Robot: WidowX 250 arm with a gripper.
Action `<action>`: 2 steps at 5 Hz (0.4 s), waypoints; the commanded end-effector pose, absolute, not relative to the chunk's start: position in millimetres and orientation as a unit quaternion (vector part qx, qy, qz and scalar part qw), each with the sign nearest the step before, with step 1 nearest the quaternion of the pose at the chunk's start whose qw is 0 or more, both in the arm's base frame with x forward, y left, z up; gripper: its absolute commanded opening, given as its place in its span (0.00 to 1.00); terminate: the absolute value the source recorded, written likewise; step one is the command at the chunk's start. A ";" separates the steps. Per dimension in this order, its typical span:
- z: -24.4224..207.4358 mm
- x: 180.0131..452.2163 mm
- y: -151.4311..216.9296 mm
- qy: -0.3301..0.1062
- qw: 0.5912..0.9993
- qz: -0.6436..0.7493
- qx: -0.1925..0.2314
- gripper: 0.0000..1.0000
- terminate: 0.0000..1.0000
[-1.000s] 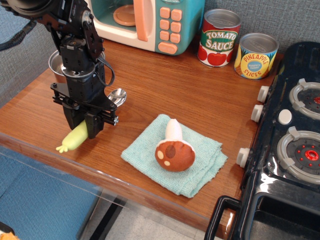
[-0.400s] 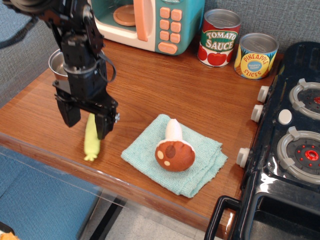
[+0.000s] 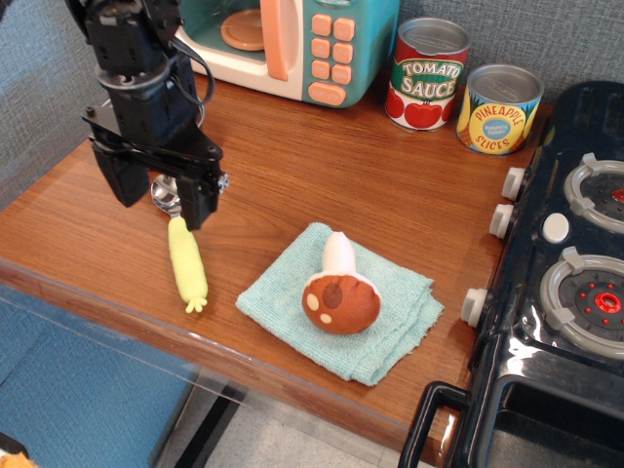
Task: Move the yellow spoon to the left of the towel
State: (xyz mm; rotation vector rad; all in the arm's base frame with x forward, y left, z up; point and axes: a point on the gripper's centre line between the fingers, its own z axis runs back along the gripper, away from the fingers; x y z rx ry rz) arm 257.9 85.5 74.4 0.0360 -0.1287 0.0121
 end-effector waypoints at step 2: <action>87.1 258.3 96.5 -0.082 0.996 0.011 0.022 1.00 1.00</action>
